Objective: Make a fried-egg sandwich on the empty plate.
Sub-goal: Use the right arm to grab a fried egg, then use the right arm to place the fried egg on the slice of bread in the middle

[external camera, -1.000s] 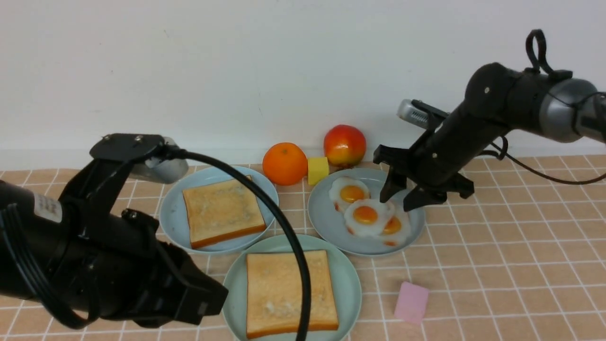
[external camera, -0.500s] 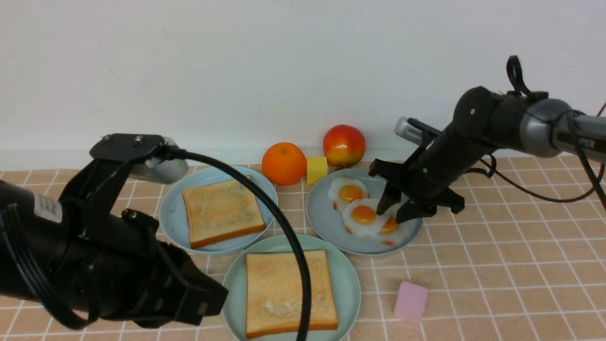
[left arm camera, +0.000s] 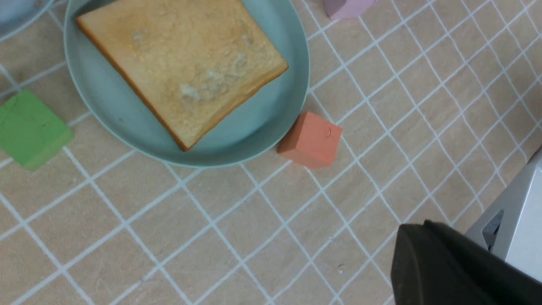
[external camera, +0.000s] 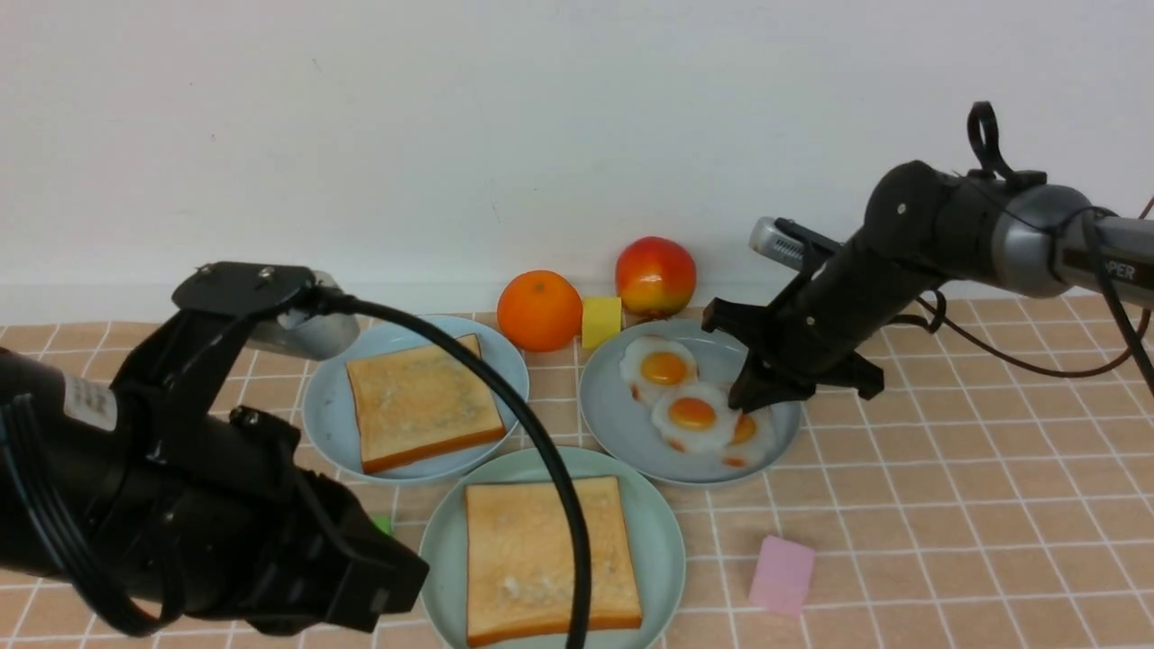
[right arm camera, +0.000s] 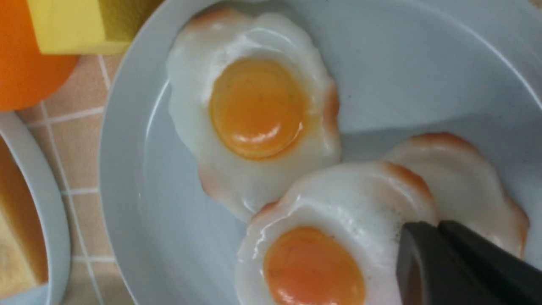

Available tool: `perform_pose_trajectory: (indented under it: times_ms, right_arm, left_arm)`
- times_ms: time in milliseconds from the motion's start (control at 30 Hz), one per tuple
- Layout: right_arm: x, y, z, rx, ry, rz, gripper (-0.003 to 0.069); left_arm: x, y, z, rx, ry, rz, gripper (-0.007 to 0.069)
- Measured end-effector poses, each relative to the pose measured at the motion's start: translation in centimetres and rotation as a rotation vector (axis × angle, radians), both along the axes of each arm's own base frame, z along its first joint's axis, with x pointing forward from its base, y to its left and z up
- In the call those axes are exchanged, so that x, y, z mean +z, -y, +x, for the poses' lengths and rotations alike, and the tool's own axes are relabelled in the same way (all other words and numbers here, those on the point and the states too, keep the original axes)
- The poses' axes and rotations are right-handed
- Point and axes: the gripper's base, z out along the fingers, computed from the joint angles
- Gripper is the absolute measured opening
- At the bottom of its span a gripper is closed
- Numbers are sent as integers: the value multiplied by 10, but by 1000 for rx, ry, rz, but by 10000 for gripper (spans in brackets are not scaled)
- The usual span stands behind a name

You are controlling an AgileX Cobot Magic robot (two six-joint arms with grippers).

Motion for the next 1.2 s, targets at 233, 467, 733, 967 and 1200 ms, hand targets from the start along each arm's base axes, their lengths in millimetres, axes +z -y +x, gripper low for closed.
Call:
perform_pose_trajectory:
  times_ms: [233, 467, 733, 967, 1200]
  right_arm:
    - [40, 1, -10, 89, 81, -7, 18]
    - [80, -5, -31, 264, 135, -2, 17]
    - [51, -67, -77, 512, 61, 94, 14]
    - [31, -106, -98, 521, 159, 123, 14]
    - [27, -111, -97, 477, 216, 111, 76]
  left_arm:
    - [-1, 0, -2, -7, -17, 5, -13]
    - [-1, 0, -2, -9, -20, 6, -10]
    - [-1, 0, -2, -9, -22, 5, -2]
    - [-1, 0, -3, -13, -29, 6, 1]
    - [-1, 0, -3, -16, -34, 7, 8]
